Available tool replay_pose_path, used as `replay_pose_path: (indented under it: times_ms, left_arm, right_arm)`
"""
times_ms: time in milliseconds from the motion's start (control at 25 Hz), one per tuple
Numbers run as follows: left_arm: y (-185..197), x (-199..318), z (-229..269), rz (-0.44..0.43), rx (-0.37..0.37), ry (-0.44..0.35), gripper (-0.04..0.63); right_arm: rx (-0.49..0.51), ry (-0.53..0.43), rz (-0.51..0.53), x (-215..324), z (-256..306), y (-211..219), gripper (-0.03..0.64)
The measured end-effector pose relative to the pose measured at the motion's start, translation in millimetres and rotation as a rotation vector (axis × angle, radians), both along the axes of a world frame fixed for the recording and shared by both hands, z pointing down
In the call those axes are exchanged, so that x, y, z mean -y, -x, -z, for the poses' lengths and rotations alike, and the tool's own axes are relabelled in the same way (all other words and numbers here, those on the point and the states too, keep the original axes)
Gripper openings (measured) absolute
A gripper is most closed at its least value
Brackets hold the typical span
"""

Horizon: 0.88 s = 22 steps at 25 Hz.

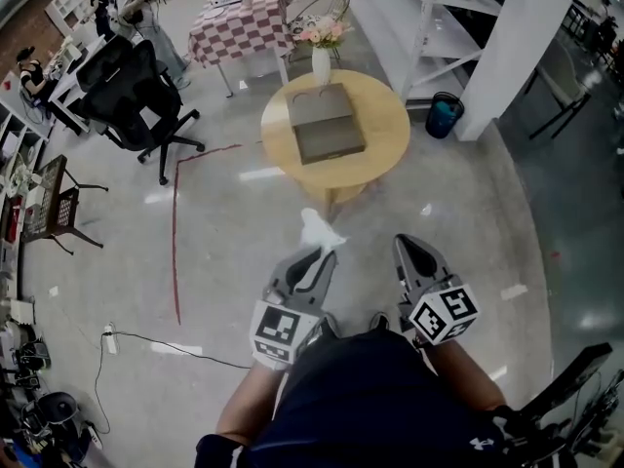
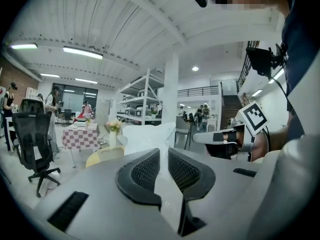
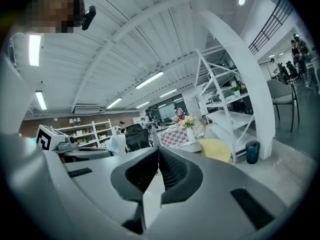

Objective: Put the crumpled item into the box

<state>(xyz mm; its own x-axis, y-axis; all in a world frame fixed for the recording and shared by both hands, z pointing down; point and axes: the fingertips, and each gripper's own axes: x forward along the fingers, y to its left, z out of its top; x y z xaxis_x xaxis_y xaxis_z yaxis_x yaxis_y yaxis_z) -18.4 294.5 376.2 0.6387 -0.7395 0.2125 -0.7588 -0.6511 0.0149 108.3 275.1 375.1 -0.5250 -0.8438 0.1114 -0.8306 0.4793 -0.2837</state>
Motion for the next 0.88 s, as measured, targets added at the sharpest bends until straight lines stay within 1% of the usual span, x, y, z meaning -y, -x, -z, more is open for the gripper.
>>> replay_pose_path:
  times_ms: [200,400,560,880]
  left_arm:
    - [34,7,-2,-0.018,-0.004,-0.001,0.060]
    - [56,10,-6,-0.036,-0.008,0.004,0.060]
    - [66,13,-10,-0.030,-0.021,0.013,0.060]
    - [76,35,-16,-0.019,-0.015,0.029,0.060]
  right_arm:
    - [-0.006,0.011,-0.024,1,-2,29,0.014]
    - [-0.022,0.031,-0.029,-2,-6,52,0.013]
    - [-0.053,0.049,-0.018,-2,-10,61,0.014]
    - [-0.043,0.085,0.012,21,-22,77,0.014]
